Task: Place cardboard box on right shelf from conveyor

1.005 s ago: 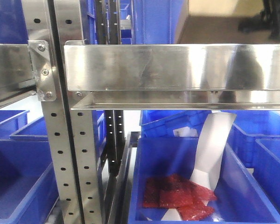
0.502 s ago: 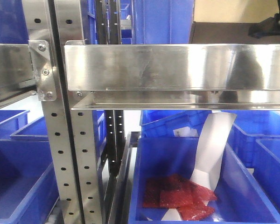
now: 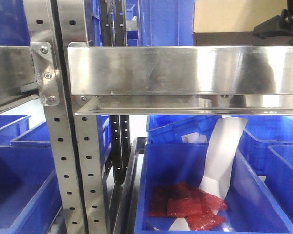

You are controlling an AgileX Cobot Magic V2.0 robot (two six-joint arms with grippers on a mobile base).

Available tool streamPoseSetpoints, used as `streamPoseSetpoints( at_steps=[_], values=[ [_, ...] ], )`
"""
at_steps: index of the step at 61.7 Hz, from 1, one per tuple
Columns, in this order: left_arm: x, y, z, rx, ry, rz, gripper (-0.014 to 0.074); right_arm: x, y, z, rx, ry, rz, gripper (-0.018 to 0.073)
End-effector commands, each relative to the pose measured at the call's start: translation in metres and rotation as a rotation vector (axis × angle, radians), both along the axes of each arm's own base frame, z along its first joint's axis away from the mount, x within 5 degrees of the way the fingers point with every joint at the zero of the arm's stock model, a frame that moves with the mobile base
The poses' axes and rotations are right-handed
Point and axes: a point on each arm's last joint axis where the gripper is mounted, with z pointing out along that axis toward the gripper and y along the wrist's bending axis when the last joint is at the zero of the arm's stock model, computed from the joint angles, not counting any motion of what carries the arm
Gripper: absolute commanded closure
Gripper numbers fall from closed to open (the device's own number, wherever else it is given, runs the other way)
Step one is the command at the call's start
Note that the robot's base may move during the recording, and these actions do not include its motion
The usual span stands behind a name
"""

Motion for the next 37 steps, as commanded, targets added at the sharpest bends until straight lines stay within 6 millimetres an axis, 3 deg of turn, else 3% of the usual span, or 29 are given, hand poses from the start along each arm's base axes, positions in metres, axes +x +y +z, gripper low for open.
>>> streamPoseSetpoints(
  at_steps=[1, 19, 31, 37],
  values=[
    [-0.001, 0.000, 0.008, -0.009, -0.087, 0.003, 0.0715, -0.005, 0.002, 0.021, 0.048, -0.063, 0.011, -0.0017],
    [-0.001, 0.000, 0.008, -0.009, -0.087, 0.003, 0.0715, -0.024, -0.001, 0.041, 0.119, -0.121, -0.011, -0.0017],
    [-0.001, 0.000, 0.008, -0.009, -0.087, 0.003, 0.0715, -0.055, -0.008, 0.049, 0.205, -0.160, -0.038, -0.0017],
    [-0.001, 0.000, 0.008, -0.009, -0.087, 0.003, 0.0715, -0.072, -0.021, 0.049, 0.352, -0.129, -0.174, 0.0002]
  ],
)
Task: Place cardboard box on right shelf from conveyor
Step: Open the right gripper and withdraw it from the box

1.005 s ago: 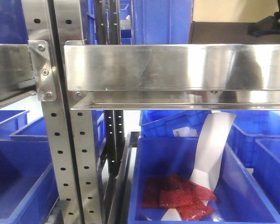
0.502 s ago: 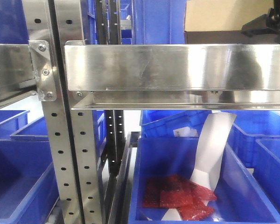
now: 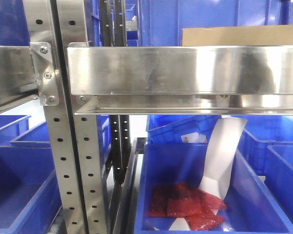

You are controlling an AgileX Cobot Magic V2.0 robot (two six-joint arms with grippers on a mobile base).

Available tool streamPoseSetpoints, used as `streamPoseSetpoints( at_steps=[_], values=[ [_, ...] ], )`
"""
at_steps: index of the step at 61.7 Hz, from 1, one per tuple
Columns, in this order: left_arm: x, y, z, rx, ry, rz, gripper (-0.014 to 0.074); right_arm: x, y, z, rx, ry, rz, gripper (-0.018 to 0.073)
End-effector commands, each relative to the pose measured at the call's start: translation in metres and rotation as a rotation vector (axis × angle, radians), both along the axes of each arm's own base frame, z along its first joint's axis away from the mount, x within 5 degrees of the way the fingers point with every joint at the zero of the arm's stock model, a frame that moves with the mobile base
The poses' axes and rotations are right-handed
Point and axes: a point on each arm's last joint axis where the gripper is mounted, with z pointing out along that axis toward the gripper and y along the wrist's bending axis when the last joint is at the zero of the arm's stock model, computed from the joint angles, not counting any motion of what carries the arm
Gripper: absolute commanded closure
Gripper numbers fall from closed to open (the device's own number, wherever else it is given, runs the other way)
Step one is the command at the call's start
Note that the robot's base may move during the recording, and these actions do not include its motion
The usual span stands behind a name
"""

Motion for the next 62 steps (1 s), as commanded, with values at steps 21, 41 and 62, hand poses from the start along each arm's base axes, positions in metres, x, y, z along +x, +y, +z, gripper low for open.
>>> streamPoseSetpoints(
  at_steps=[21, 41, 62],
  values=[
    [-0.001, 0.000, 0.008, -0.009, -0.087, 0.003, 0.0715, -0.069, -0.036, -0.002, 0.604, 0.025, -0.272, 0.0527],
    [-0.001, 0.000, 0.008, -0.009, -0.087, 0.003, 0.0715, -0.109, -0.048, -0.042, 0.965, -0.094, -0.309, 0.0529],
    [-0.001, 0.000, 0.008, -0.009, -0.087, 0.003, 0.0715, -0.140, -0.047, -0.068, 0.992, -0.202, -0.243, 0.0529]
  ],
)
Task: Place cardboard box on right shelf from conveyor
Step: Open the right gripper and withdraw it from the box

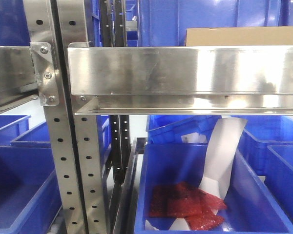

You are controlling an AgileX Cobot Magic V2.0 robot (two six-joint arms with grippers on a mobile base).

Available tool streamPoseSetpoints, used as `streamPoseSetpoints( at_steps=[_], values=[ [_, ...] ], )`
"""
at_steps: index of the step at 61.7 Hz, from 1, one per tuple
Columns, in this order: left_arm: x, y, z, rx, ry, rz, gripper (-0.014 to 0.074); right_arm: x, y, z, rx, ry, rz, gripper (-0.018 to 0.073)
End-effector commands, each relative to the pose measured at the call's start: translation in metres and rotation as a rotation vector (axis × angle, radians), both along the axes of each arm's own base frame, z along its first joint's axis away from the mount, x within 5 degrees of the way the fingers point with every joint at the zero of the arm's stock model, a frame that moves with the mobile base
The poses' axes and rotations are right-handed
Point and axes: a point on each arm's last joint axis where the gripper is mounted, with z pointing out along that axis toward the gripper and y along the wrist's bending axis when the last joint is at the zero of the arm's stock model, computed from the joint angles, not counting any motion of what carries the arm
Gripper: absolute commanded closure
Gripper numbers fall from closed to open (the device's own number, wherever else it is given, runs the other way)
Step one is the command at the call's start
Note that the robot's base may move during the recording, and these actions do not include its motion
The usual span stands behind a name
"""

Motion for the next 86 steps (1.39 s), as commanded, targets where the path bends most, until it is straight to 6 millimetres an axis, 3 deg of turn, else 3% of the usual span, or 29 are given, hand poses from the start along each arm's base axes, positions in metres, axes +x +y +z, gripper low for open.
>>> streamPoseSetpoints(
  at_steps=[1, 21, 41, 55, 86],
  values=[
    [-0.001, 0.000, 0.008, -0.009, -0.087, 0.003, 0.0715, -0.001, 0.001, 0.015, 0.003, -0.113, 0.006, 0.0529],
    [-0.001, 0.000, 0.008, -0.009, -0.087, 0.003, 0.0715, -0.001, 0.001, 0.014, 0.003, -0.111, 0.005, 0.0529],
    [-0.001, 0.000, 0.008, -0.009, -0.087, 0.003, 0.0715, -0.006, -0.001, 0.001, -0.026, -0.129, -0.016, 0.0529],
    [-0.001, 0.000, 0.008, -0.009, -0.087, 0.003, 0.0715, -0.027, 0.000, -0.032, -0.009, -0.206, -0.014, 0.0529],
    [-0.001, 0.000, 0.009, -0.010, -0.091, 0.003, 0.0715, -0.026, 0.000, -0.032, -0.010, -0.190, -0.013, 0.0529]
  ],
)
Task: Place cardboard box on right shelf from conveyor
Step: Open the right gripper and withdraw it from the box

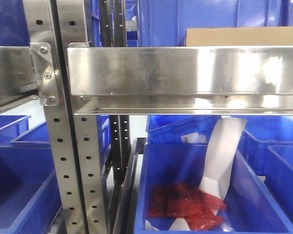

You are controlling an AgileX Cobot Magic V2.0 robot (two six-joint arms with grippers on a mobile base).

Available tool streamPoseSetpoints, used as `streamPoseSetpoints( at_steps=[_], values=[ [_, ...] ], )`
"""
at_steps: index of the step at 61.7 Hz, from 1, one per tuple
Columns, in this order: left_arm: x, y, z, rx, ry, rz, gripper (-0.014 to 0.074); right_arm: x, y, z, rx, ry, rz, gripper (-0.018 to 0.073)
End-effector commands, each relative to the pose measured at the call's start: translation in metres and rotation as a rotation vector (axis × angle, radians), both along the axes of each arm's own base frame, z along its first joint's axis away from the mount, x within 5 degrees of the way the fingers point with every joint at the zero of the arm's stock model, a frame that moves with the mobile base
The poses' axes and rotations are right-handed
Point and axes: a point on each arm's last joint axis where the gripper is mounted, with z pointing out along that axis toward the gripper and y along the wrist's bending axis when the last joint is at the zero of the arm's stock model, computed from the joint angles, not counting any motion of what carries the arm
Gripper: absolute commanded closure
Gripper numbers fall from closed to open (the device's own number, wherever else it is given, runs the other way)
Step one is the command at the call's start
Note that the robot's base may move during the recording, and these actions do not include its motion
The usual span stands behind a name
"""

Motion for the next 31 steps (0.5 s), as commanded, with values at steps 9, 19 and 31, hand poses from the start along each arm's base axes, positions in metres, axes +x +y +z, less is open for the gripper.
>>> streamPoseSetpoints(
  at_steps=[9, 19, 31],
  values=[
    [-0.0007, 0.0005, 0.0087, -0.010, -0.091, 0.003, 0.0715, -0.0028, -0.0001, 0.0090, -0.002, -0.094, -0.002, 0.0529],
    [-0.0007, 0.0005, 0.0087, -0.010, -0.091, 0.003, 0.0715, -0.0028, -0.0001, 0.0090, -0.002, -0.094, -0.002, 0.0529],
    [-0.0007, 0.0005, 0.0087, -0.010, -0.091, 0.003, 0.0715, -0.0028, -0.0001, 0.0090, -0.002, -0.094, -0.002, 0.0529]
  ],
)
